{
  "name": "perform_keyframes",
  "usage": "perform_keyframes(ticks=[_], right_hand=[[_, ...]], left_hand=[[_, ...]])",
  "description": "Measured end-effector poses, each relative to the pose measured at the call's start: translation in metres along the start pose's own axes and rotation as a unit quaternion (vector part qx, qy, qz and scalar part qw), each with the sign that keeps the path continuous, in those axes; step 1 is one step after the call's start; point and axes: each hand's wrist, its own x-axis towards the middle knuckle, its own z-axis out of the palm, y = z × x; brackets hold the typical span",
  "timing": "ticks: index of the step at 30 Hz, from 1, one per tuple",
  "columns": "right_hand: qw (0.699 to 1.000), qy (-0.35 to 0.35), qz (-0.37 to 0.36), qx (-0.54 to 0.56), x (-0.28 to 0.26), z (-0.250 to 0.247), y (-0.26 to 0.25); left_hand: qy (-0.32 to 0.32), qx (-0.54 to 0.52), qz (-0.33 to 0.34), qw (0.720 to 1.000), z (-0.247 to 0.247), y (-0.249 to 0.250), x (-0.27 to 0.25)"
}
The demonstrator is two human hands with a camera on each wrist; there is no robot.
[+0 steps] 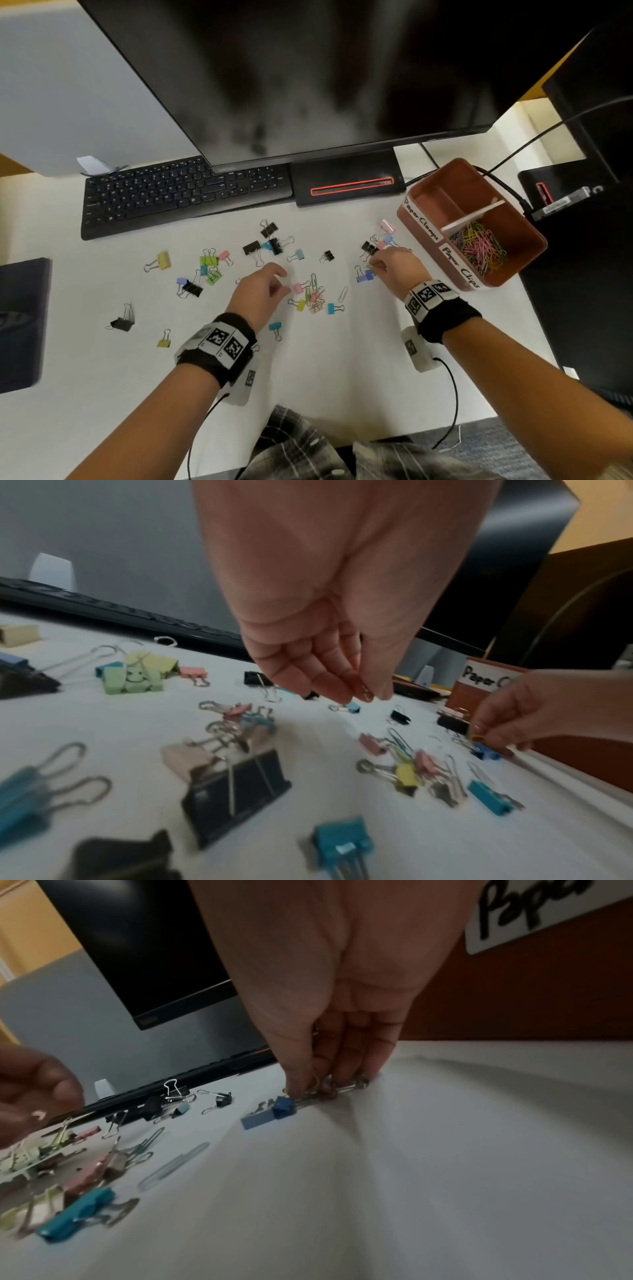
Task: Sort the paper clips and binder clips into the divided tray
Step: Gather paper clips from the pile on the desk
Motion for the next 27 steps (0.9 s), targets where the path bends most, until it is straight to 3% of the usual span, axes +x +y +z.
perform_keyframes(ticks=[2, 6, 10, 13, 22, 27], right_hand=[[0.999, -0.032, 0.015, -0.003, 0.004, -0.003, -0.002], [1.000, 0.003, 0.004, -0.005, 0.001, 0.001, 0.003], [0.998, -0.056, 0.025, -0.023, 0.003, -0.001, -0.003], [0.998, -0.055, 0.011, -0.020, 0.002, 0.004, -0.002], [1.000, -0.015, -0.022, -0.009, -0.002, -0.002, 0.011], [0.996, 0.030, -0.063, 0.046, -0.010, -0.005, 0.013]], left_hand=[[-0.021, 0.025, 0.012, 0.999, 0.011, 0.005, -0.001], [-0.015, 0.041, -0.025, 0.999, 0.032, 0.011, 0.001], [-0.011, 0.077, -0.056, 0.995, 0.042, 0.015, 0.006], [-0.010, 0.109, -0.062, 0.992, 0.046, 0.017, 0.008], [-0.032, 0.152, -0.044, 0.987, 0.041, 0.021, 0.021], [-0.046, 0.186, 0.022, 0.981, 0.036, 0.011, 0.021]])
